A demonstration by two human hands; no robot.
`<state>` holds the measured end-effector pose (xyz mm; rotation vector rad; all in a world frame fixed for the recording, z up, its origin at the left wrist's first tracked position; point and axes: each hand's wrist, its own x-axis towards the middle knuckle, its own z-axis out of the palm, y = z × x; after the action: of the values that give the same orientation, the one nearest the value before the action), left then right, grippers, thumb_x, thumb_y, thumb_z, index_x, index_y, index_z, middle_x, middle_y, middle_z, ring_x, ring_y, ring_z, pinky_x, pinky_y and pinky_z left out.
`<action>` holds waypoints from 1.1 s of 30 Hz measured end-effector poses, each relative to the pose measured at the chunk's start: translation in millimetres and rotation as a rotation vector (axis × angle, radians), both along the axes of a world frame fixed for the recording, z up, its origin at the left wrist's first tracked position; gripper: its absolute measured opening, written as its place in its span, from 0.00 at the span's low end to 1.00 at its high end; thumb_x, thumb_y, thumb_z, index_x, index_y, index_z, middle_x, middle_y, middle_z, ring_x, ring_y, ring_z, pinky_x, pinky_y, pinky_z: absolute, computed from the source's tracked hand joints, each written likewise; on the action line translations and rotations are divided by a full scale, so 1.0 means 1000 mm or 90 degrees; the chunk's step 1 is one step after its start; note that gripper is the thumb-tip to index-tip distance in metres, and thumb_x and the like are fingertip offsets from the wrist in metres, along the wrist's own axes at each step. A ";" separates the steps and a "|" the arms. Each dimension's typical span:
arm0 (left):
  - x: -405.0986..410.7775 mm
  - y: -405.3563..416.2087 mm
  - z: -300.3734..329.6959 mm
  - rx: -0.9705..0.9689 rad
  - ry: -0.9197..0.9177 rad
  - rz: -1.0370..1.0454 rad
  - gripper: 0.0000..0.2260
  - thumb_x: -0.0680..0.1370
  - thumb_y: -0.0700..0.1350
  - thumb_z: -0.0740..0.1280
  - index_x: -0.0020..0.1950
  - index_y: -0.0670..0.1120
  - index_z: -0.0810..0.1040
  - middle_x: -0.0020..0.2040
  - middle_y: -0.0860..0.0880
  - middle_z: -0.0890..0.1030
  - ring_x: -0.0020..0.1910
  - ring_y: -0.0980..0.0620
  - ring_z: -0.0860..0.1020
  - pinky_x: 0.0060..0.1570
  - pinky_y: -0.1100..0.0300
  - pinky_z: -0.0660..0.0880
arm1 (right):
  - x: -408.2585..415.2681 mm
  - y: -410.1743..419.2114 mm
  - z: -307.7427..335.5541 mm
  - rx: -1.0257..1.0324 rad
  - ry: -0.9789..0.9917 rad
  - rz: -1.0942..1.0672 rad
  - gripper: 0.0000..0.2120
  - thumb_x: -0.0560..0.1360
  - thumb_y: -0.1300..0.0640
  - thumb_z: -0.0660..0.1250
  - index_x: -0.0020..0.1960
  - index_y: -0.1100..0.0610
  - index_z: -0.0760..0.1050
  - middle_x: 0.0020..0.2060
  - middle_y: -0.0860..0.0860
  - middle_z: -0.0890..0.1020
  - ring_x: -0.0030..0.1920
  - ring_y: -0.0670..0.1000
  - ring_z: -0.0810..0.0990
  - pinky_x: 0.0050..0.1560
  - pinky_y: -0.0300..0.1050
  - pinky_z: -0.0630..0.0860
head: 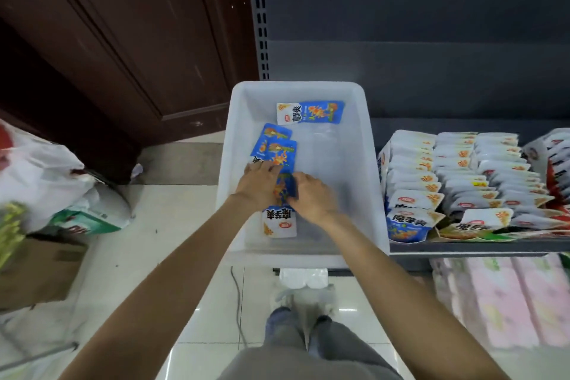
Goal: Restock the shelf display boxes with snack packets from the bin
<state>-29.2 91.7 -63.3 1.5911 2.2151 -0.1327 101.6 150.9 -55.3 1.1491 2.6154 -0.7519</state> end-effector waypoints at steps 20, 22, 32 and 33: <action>0.002 -0.006 0.107 0.480 -0.498 0.034 0.04 0.74 0.41 0.70 0.44 0.42 0.77 0.44 0.54 0.74 0.37 0.59 0.74 0.35 0.69 0.71 | 0.102 -0.010 0.095 0.030 0.426 -0.225 0.04 0.71 0.54 0.71 0.40 0.49 0.77 0.30 0.46 0.77 0.32 0.48 0.74 0.35 0.46 0.70; 0.031 0.002 0.115 0.500 -0.607 0.086 0.06 0.74 0.41 0.68 0.45 0.39 0.76 0.43 0.50 0.78 0.39 0.58 0.76 0.38 0.67 0.72 | 0.127 -0.008 0.116 -0.041 0.610 -0.380 0.06 0.69 0.55 0.73 0.36 0.47 0.78 0.30 0.43 0.80 0.32 0.43 0.75 0.34 0.41 0.72; 0.149 0.040 0.088 0.454 -0.629 0.038 0.07 0.71 0.46 0.73 0.41 0.57 0.77 0.38 0.61 0.81 0.40 0.61 0.77 0.43 0.64 0.72 | 0.226 -0.010 0.125 -0.236 0.765 -0.580 0.06 0.75 0.64 0.66 0.50 0.57 0.80 0.45 0.55 0.85 0.48 0.55 0.83 0.40 0.42 0.80; 0.151 0.041 0.083 0.443 -0.547 -0.016 0.08 0.69 0.48 0.74 0.44 0.58 0.78 0.42 0.60 0.81 0.43 0.58 0.77 0.45 0.62 0.72 | 0.236 -0.012 0.123 -0.164 0.764 -0.573 0.06 0.75 0.63 0.67 0.47 0.56 0.81 0.44 0.56 0.84 0.48 0.55 0.83 0.43 0.41 0.79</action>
<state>121.4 132.8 19.6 1.5377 1.5893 1.1956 338.1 139.2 67.8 2.2927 2.3404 -2.4964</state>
